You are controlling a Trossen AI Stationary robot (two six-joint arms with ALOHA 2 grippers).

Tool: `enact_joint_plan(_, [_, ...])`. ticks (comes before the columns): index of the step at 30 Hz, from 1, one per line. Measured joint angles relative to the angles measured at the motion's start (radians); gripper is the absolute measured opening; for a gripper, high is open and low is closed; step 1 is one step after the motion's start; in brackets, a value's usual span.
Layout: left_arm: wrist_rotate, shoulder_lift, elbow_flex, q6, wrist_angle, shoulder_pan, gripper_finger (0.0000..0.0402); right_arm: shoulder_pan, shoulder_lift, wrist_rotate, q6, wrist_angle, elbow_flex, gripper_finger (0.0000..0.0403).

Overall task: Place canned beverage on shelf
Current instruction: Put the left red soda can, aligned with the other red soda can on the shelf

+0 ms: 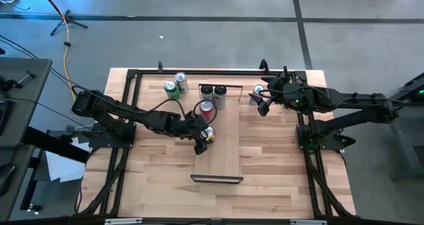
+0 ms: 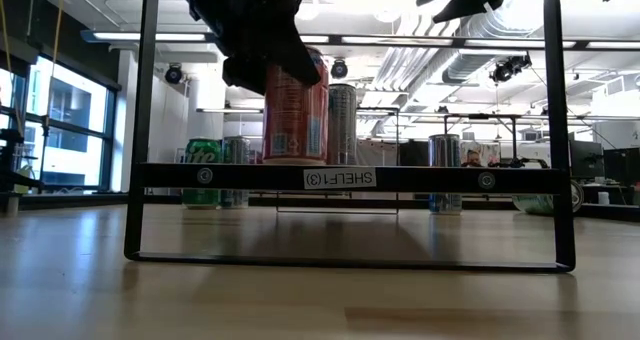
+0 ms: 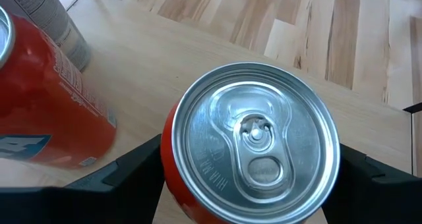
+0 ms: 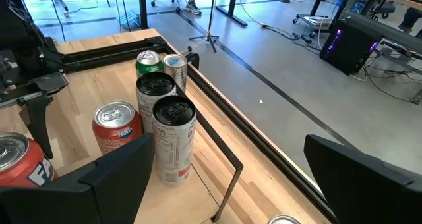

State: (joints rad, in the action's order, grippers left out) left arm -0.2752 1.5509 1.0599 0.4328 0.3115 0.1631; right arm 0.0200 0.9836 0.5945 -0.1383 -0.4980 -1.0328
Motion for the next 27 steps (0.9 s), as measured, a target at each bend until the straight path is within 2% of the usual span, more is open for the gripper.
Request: enact_joint_plan(27, [0.030,0.016,0.000,-0.023,0.004,0.000,0.0301,0.000,0.000,0.000,0.000,0.000,0.000,0.0376])
